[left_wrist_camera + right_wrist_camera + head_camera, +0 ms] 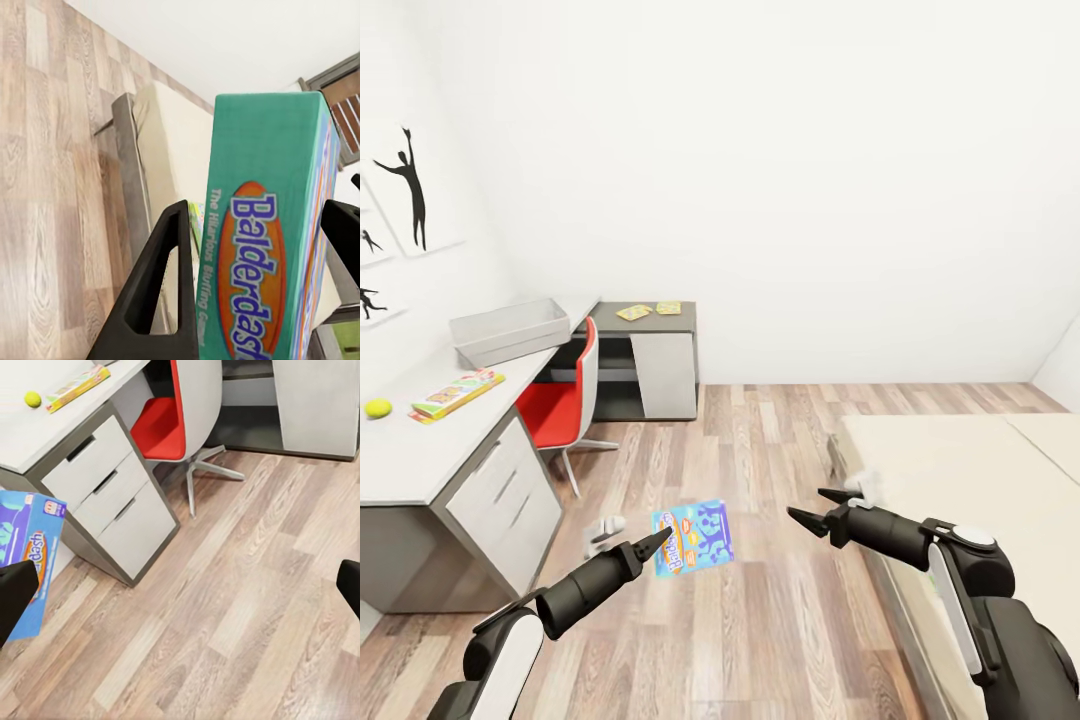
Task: Put all the toys in the child's room - the three board games (two on the bed and one on the table), the two jigsaw puzzles on the table, and the tennis ball on the table - inside the toy box on the table in the child's room.
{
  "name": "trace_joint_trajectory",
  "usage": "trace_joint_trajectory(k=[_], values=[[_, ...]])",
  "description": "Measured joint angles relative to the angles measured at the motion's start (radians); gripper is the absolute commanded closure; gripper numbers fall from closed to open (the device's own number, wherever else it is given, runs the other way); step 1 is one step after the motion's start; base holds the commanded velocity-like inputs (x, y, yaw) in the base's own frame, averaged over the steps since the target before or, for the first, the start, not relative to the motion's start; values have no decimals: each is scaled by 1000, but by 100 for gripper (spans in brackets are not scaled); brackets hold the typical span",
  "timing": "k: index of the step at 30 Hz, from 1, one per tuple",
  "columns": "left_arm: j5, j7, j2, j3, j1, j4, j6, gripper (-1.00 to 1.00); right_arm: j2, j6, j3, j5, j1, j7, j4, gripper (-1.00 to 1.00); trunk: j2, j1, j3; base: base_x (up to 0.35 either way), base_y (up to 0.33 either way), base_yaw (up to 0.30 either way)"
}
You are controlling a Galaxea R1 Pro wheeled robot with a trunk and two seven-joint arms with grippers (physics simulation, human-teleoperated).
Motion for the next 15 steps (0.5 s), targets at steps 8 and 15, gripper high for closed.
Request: trace_joint_trajectory(k=[8, 15], values=[[-7, 0, 0, -1, 0, 1, -1, 100, 1, 4, 0, 0, 0, 1, 0, -100, 0, 0, 0, 120, 262, 0], [-11, 0, 0, -3, 0, 3, -1, 100, 2, 11, 2, 0, 0, 1, -1, -100, 0, 0, 0, 202, 232, 0]])
